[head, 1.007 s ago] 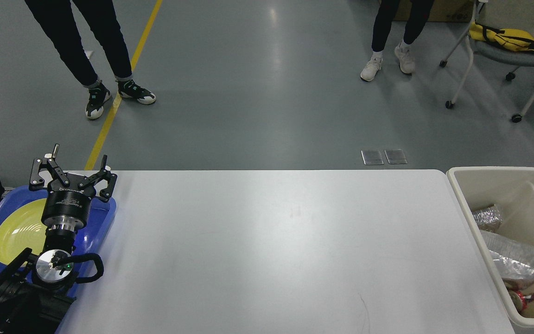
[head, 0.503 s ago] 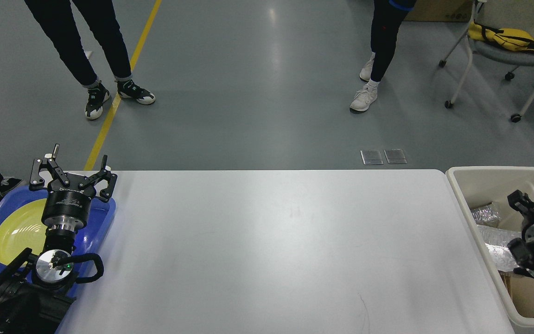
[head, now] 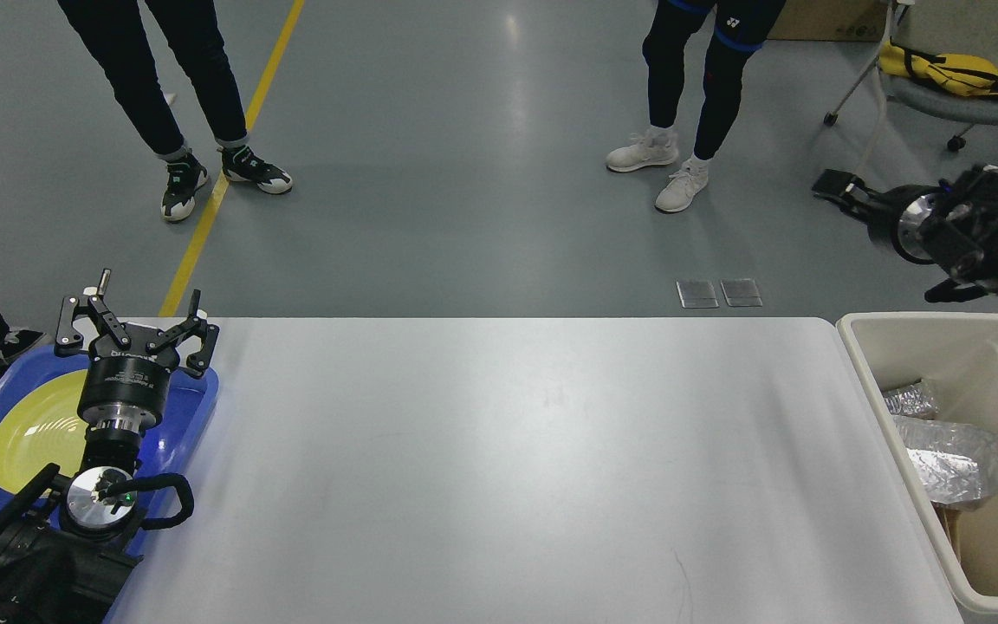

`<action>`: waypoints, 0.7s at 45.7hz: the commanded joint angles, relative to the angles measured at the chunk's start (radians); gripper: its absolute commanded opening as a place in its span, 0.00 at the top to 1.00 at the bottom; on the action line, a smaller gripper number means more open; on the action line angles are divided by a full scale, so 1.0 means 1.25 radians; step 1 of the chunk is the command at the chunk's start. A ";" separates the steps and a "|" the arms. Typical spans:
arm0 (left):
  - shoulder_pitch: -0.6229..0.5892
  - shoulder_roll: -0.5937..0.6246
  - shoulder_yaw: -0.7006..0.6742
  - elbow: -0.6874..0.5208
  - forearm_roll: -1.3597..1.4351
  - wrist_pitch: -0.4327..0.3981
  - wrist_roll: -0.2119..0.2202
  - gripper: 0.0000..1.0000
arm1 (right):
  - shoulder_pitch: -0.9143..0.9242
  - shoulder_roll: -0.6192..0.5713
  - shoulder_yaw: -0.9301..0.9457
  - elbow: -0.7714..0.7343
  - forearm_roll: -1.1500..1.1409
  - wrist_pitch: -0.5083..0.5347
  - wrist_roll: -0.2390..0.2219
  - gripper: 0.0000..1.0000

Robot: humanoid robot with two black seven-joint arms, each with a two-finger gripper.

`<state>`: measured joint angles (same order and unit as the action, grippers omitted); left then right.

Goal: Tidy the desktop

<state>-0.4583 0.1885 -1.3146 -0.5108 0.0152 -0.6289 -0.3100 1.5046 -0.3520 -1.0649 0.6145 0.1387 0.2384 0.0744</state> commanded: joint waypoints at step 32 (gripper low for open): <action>0.000 0.000 0.000 0.000 0.000 0.000 0.000 0.03 | 0.417 -0.144 0.003 0.895 -0.328 0.034 0.004 0.00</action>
<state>-0.4585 0.1888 -1.3146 -0.5108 0.0154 -0.6289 -0.3099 2.0459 -0.5400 -1.0629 1.7354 -0.2728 0.2860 0.0797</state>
